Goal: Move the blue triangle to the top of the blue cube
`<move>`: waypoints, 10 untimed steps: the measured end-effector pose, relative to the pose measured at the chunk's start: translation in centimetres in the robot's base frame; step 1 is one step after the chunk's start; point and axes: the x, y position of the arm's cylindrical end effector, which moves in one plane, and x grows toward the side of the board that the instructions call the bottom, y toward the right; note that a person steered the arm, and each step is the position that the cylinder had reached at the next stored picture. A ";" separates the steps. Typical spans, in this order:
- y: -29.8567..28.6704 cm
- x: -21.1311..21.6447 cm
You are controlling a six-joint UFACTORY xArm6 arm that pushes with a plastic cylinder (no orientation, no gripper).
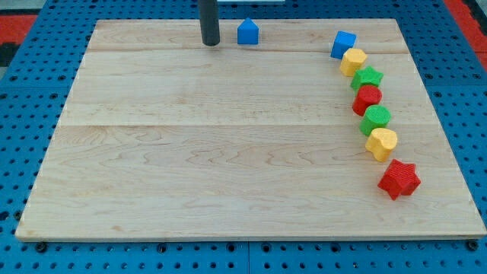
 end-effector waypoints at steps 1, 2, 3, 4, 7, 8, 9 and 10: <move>5.1 -1.6; 9.6 -1.7; 14.0 -1.7; 18.5 -1.7; 14.3 -4.8; 14.3 -4.8; 16.4 -4.7; 24.1 -4.7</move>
